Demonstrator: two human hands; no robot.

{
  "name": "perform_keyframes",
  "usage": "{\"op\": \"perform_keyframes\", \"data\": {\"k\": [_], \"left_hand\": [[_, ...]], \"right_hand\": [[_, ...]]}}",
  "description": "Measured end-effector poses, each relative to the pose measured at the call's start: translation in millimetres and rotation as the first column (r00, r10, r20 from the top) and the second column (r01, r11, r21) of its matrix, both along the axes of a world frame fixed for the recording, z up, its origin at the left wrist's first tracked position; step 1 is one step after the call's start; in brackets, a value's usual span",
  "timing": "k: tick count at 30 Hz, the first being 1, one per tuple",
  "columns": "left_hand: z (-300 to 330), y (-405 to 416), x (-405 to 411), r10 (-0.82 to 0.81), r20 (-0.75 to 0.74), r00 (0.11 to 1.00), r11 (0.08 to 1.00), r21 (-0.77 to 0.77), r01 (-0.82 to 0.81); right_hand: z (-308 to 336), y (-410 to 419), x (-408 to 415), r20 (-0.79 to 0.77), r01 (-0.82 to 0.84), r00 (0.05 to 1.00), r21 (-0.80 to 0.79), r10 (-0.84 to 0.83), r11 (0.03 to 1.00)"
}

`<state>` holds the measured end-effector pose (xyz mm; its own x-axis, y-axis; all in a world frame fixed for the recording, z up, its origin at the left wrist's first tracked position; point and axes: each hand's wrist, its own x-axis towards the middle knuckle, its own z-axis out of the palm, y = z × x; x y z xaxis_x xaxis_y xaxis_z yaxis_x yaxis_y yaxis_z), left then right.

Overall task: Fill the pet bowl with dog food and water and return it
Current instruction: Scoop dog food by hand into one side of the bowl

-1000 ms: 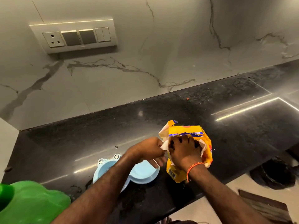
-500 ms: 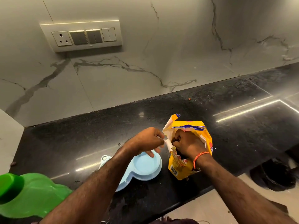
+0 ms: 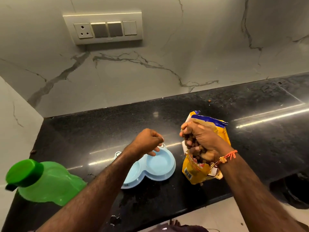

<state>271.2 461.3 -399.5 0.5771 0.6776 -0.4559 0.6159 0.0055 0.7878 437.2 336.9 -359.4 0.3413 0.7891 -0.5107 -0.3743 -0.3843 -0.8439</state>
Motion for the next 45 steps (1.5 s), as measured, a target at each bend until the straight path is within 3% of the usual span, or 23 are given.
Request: {"op": "perform_keyframes", "data": {"k": [3, 7, 10, 13, 16, 20, 29, 33, 37, 39, 43, 45], "left_hand": [[-12.2, 0.6, -17.6, 0.069, 0.043, 0.997, 0.997, 0.029, -0.071], [-33.4, -6.0, -40.1, 0.208, 0.161, 0.965, 0.978, -0.031, -0.206], [-46.1, -15.1, -49.3, 0.333, 0.217, 0.918, 0.939, -0.169, -0.3], [-52.1, -22.7, -50.5, 0.408, 0.233, 0.883, 0.891, -0.313, -0.329], [-56.7, -28.3, -47.2, 0.41, 0.221, 0.885, 0.881, -0.349, -0.321], [-58.6, -33.5, -44.9, 0.3, 0.23, 0.926, 0.94, -0.235, -0.247], [-72.5, -39.9, -43.1, 0.149, 0.151, 0.977, 0.969, 0.174, -0.175], [-70.1, -41.1, -40.8, 0.112, 0.135, 0.984, 0.968, 0.211, -0.139], [-67.2, -38.9, -37.9, 0.126, 0.133, 0.983, 0.969, 0.195, -0.151], [-67.9, -37.1, -37.6, 0.142, 0.127, 0.982, 0.97, 0.178, -0.164], [-67.6, -32.2, -34.2, 0.182, 0.101, 0.978, 0.954, 0.224, -0.2], [-62.0, -30.8, -28.5, 0.19, 0.117, 0.975, 0.946, 0.242, -0.214]], "right_hand": [[-0.1, 16.7, -27.2, -0.084, -0.078, 0.993, 0.063, 0.083, 0.995], [-32.6, 49.5, -65.3, -0.052, -0.075, 0.996, 0.054, 0.077, 0.996], [-75.6, 64.1, -85.7, 0.148, 0.012, 0.989, 0.017, -0.014, 1.0], [-113.3, 60.7, -94.7, 0.467, 0.058, 0.878, 0.112, -0.104, 0.992], [-132.9, 50.3, -94.6, 0.622, -0.033, 0.777, 0.191, -0.095, 0.981], [-142.5, 44.5, -89.8, 0.756, -0.134, 0.651, 0.205, -0.07, 0.97], [-138.7, 26.6, -91.8, 0.85, -0.215, 0.525, 0.17, -0.033, 0.962], [-128.8, 22.0, -93.9, 0.829, -0.177, 0.559, 0.126, -0.006, 0.976], [-121.6, 21.0, -92.3, 0.697, -0.101, 0.717, 0.065, 0.027, 0.993], [-116.5, 19.1, -91.7, 0.673, -0.083, 0.74, 0.066, 0.017, 0.994], [-92.2, 9.0, -85.6, 0.744, -0.04, 0.655, 0.205, -0.13, 0.978], [-70.9, 2.7, -74.9, 0.799, -0.025, 0.534, 0.343, -0.278, 0.939]]}}
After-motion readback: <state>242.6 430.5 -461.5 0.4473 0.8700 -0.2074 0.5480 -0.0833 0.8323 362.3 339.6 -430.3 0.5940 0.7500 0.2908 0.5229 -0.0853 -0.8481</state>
